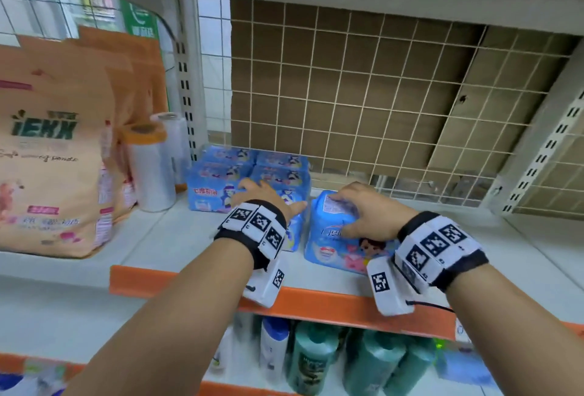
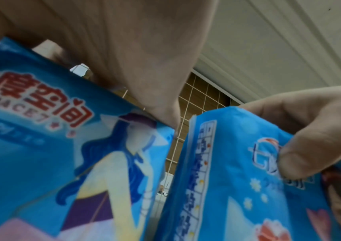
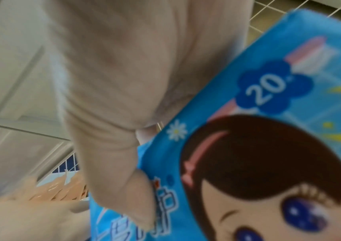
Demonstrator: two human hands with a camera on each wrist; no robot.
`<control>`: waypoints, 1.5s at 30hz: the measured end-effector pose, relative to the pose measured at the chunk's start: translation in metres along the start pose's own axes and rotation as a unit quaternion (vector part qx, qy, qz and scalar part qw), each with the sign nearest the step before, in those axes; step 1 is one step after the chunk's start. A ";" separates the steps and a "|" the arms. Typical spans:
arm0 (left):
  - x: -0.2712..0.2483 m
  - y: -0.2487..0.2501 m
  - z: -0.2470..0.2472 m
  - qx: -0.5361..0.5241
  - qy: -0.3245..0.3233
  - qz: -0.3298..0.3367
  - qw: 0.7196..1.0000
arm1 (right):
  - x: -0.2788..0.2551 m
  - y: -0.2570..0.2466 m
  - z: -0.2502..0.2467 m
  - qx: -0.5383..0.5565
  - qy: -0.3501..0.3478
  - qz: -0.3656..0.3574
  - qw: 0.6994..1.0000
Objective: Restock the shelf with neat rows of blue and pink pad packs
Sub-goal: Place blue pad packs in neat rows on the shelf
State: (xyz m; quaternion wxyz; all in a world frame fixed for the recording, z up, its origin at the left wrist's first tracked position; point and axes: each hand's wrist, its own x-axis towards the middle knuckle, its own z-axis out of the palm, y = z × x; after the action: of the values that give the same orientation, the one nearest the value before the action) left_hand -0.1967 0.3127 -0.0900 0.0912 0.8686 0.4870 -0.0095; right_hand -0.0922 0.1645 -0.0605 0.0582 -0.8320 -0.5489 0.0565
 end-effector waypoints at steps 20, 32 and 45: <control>0.013 0.004 0.012 0.029 -0.002 0.024 0.999 | 0.093 0.045 -0.004 -0.103 -0.018 0.151 0.983; 0.021 0.006 0.010 0.031 -0.055 0.027 0.998 | 0.138 0.041 -0.006 -0.112 -0.023 0.124 0.986; 0.029 0.005 0.019 0.002 -0.051 0.021 0.998 | 0.132 0.039 0.009 -0.087 0.021 0.101 0.991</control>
State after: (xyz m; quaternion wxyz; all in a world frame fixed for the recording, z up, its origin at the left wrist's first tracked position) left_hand -0.1759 0.3309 -0.1107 0.1145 0.8773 0.4632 -0.0525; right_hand -0.0068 0.2716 -0.0799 -0.0087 -0.8860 -0.4636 -0.0029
